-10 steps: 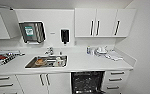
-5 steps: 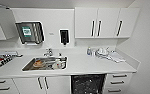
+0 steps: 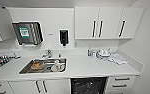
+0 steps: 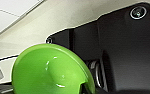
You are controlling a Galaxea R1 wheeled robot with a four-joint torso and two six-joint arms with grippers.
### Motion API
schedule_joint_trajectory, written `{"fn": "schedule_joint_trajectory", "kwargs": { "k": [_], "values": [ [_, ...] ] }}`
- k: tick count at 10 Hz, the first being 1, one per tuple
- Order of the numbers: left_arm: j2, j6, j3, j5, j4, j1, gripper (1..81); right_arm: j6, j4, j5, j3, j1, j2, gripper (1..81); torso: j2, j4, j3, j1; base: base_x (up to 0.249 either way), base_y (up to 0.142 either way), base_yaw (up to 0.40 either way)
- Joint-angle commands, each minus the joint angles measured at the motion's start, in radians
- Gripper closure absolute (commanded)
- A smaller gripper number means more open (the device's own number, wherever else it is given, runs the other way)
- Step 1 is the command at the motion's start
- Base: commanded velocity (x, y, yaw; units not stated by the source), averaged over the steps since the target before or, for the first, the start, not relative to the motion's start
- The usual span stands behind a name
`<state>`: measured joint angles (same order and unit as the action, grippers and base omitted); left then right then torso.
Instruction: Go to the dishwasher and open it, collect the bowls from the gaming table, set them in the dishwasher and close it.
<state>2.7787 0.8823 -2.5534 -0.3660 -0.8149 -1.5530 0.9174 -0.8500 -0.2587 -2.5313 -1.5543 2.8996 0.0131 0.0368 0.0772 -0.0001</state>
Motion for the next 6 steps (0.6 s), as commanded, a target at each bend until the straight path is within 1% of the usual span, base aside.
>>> {"fn": "schedule_joint_trajectory", "kwargs": {
  "k": [1, 4, 6],
  "values": [
    [-0.022, -0.002, 0.004, 0.01, -0.003, 0.033, 81.1, 0.003, -0.012, 0.027, 0.011, 0.045, -0.006, 81.1, 0.0, 0.0, 0.0, 0.0, 0.134, 0.0, 0.0],
    [-0.017, -0.002, 0.004, 0.009, -0.007, 0.033, 81.1, 0.003, -0.011, 0.026, 0.008, 0.039, -0.007, 81.1, 0.0, 0.0, 0.0, 0.0, 0.134, 0.0, 0.0],
    [-0.02, -0.003, 0.004, 0.001, -0.012, 0.033, 81.1, 0.003, -0.011, 0.026, 0.002, 0.045, -0.004, 81.1, 0.0, 0.0, 0.0, 0.001, 0.098, 0.0, 0.0]
  ]
}}
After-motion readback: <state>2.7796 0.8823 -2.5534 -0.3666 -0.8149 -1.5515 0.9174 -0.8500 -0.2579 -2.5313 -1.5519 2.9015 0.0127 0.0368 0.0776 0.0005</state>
